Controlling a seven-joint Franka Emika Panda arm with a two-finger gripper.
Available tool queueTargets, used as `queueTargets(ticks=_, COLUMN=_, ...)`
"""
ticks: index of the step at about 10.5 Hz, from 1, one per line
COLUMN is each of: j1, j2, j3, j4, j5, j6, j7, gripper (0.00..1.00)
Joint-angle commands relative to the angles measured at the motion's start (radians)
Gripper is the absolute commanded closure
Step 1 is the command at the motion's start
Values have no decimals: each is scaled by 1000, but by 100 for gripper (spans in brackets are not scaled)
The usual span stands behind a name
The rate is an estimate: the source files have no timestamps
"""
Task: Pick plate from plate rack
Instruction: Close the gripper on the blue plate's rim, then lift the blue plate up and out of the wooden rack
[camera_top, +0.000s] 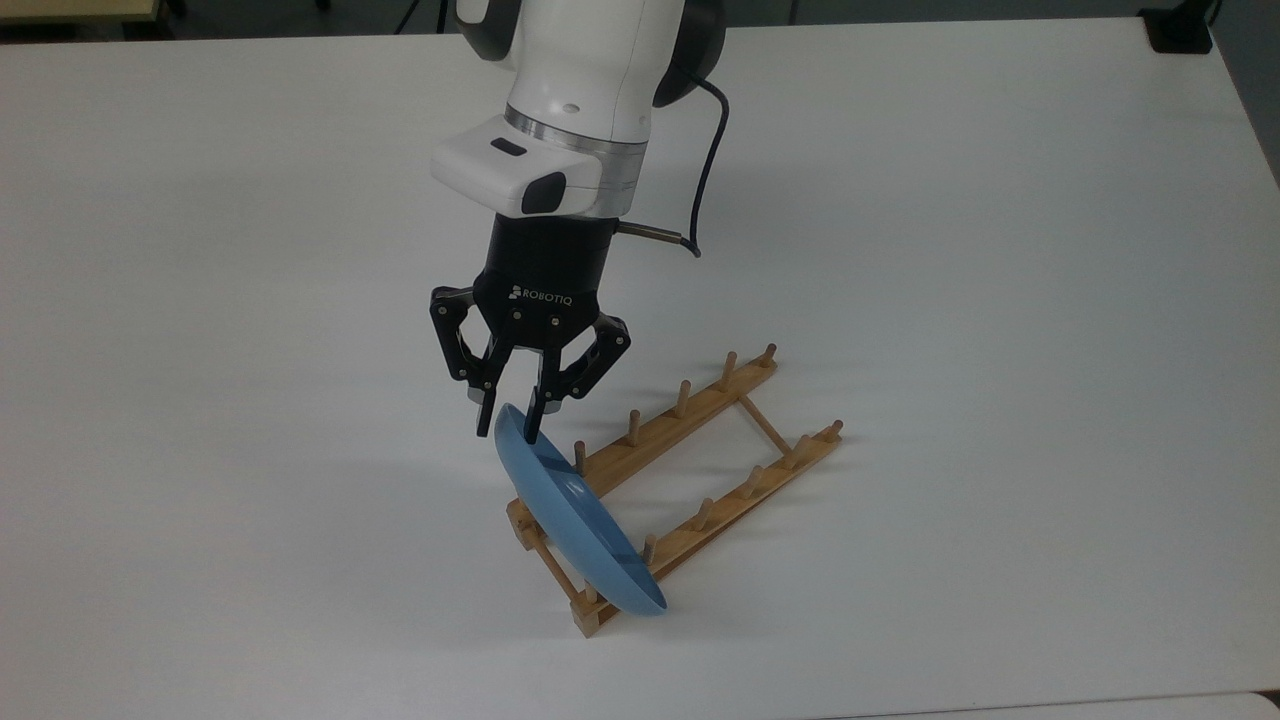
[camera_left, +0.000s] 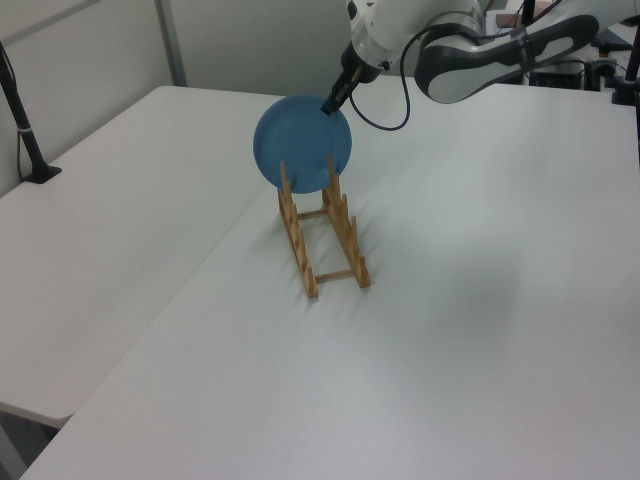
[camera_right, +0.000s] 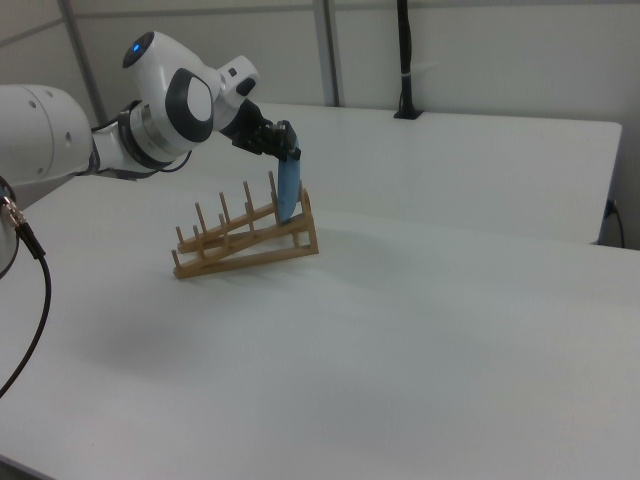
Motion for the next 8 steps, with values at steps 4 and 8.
queueTargets(ticks=4, j1=9, j2=-13, j3=-5, j4=1, j5=-22, j6=15, j7=33, gripper=100)
queueTargets(ticks=8, j1=13, j2=-80, j3=-2, j4=-2, j5=-8, j6=5, j7=50, gripper=100)
